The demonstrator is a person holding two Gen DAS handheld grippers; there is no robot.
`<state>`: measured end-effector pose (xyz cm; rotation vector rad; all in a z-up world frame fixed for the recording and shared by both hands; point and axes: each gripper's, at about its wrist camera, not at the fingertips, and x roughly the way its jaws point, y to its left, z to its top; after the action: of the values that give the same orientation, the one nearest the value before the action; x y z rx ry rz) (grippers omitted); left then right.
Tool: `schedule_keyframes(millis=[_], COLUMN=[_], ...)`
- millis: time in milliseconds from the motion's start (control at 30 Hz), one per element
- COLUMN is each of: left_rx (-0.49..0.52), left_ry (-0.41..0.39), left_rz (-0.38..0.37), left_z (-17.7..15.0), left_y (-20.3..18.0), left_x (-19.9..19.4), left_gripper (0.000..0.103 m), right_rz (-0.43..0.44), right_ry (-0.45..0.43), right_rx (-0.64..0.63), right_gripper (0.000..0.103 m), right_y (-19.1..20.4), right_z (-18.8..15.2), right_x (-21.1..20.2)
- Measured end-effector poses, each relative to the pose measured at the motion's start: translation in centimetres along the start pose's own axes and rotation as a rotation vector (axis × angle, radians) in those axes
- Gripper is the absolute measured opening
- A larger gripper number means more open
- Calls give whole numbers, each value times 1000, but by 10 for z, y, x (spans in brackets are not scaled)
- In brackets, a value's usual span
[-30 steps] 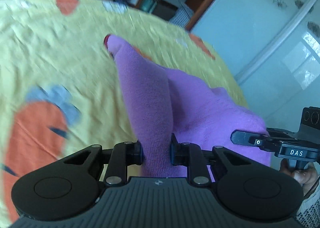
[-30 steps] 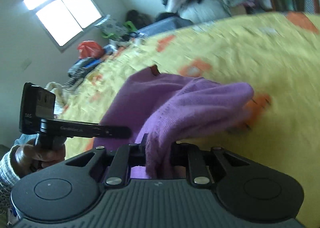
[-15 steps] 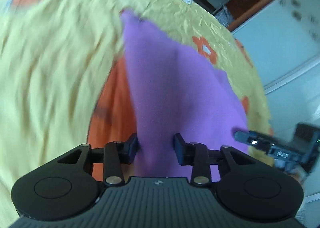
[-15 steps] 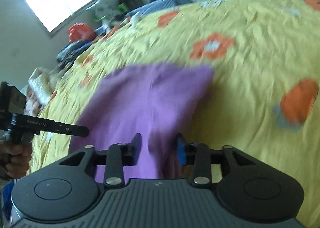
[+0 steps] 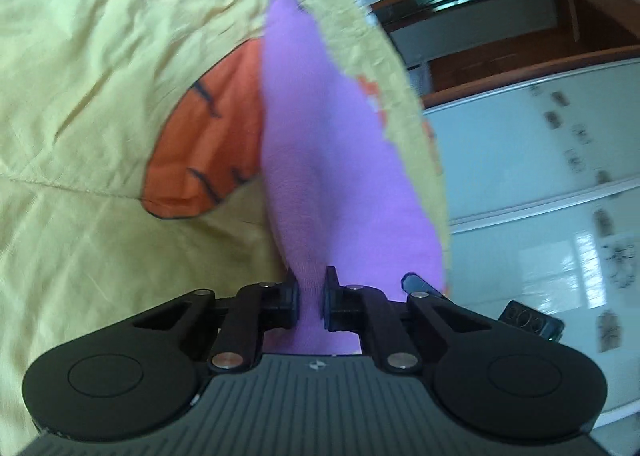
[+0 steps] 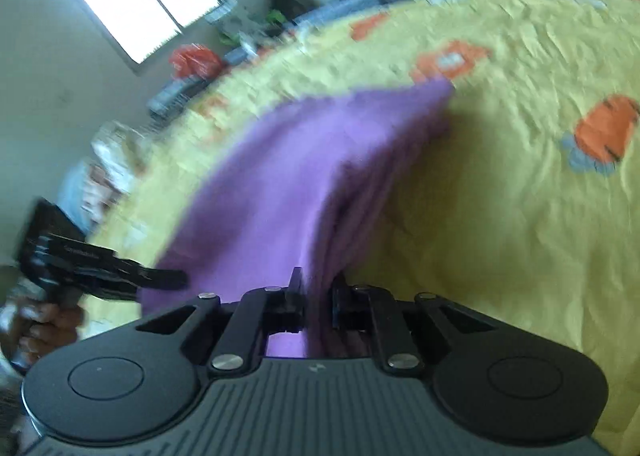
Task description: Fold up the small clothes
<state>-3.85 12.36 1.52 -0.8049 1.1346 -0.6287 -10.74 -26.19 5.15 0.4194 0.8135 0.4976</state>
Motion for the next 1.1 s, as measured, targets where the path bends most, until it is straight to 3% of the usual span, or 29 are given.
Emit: schedule_keyframes(millis=[100, 167, 200, 233, 267, 300, 367, 400, 433, 567, 633, 700, 733, 800, 867, 933, 1000, 1100], left_rx=[-5, -1, -16, -36, -28, -6, 124, 191, 253, 467, 526, 526, 530, 565, 539, 560, 564, 541], left_ry=[16, 66, 91, 88, 80, 59, -15, -53, -101, -229, -244, -207, -210, -239, -244, -275, -300, -313], left_rz=[2, 51, 82, 102, 95, 115, 212, 249, 284, 394, 463, 527, 545, 590, 584, 603, 618, 638], left_z=[-17, -31, -36, -41, -42, -44, -48, -51, -53, -69, -79, -84, -88, -100, -108, -125, -136, -149], left_y=[0, 7, 13, 20, 21, 17, -7, -19, -32, -80, -87, -80, -75, -78, -80, -85, -87, -85], left_x=[-14, 0, 4, 4, 2, -3, -13, -13, -12, 15, 36, 56, 60, 55, 45, 36, 33, 32], left_gripper=[10, 11, 17, 23, 25, 30, 55, 73, 79, 79, 75, 73, 76, 77, 82, 89, 92, 92], right_rz=[25, 12, -13, -97, -168, -172, -149, -160, -169, -186, -221, -319, -325, -326, -332, -326, -320, -335], right_ry=[-35, 13, 68, 103, 113, 99, 12, -25, -50, -84, -79, 33, 30, 11, -21, -59, -88, -100], right_rx=[-51, -46, -82, -125, -121, -86, -68, -110, -156, -228, -294, -335, -346, -347, -325, -331, -323, -312], right_gripper=[10, 11, 13, 18, 23, 30, 30, 30, 30, 30, 30, 30, 35, 35, 38, 57, 66, 66], right_y=[18, 17, 16, 16, 14, 9, 7, 14, 23, 41, 50, 46, 41, 41, 47, 54, 61, 67], right_z=[4, -3, -10, -19, -23, -25, -26, -24, -22, 1, 9, 11, 8, 8, 3, -9, -28, -55], right_x=[-29, -30, -24, -18, -16, -18, -32, -36, -35, -5, 16, 52, 57, 54, 35, 15, -3, -18])
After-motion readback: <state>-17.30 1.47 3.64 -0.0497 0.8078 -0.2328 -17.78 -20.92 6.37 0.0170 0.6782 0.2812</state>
